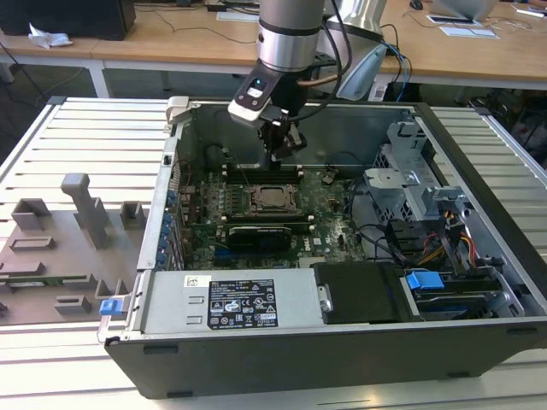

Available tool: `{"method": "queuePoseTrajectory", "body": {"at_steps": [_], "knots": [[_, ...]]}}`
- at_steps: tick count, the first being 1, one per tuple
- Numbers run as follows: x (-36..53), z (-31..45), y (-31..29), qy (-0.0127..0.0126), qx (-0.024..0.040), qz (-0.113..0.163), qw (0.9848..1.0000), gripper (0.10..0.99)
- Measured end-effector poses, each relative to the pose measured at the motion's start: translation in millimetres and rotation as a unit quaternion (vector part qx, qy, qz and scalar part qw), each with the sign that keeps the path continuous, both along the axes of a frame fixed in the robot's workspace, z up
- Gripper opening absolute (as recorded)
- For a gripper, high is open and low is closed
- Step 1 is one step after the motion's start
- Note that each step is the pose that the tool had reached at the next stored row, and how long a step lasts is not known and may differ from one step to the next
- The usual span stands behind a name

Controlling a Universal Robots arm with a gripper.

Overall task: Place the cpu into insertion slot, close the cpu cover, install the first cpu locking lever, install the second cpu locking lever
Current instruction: 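Install the first cpu locking lever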

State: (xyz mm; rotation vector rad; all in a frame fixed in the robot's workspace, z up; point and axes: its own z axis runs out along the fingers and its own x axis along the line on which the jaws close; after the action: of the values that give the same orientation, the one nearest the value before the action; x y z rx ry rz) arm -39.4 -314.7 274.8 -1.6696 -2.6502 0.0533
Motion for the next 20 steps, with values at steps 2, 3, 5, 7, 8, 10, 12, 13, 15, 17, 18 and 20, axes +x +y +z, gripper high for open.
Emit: {"method": "queuePoseTrajectory", "body": {"at_steps": [2, 3, 5, 7, 8, 10, 12, 13, 15, 17, 18, 20], "knots": [[0.0, 0.0, 0.0, 0.0000, 0.0000, 0.020, 0.9998, 0.106], [0.0, 0.0, 0.0, 0.0000, 0.0000, 0.033, 0.9995, 0.106], [0.0, 0.0, 0.0, 0.0000, 0.0000, 0.046, 0.9989, 0.106], [0.0, 0.0, 0.0, 0.0000, 0.0000, 0.068, 0.9977, 0.106], [0.0, 0.0, 0.0, 0.0000, 0.0000, 0.081, 0.9967, 0.106], [0.0, 0.0, 0.0, 0.0000, 0.0000, 0.109, 0.9941, 0.106], [0.0, 0.0, 0.0, 0.0000, 0.0000, 0.121, 0.9926, 0.106], [0.0, 0.0, 0.0, 0.0000, 0.0000, 0.126, 0.9920, 0.106], [0.0, 0.0, 0.0, 0.0000, 0.0000, 0.137, 0.9905, 0.106], [0.0, 0.0, 0.0, 0.0000, 0.0000, 0.147, 0.9891, 0.106], [0.0, 0.0, 0.0, 0.0000, 0.0000, 0.155, 0.9880, 0.106], [0.0, 0.0, 0.0, 0.0000, 0.0000, 0.165, 0.9863, 0.106]]}}
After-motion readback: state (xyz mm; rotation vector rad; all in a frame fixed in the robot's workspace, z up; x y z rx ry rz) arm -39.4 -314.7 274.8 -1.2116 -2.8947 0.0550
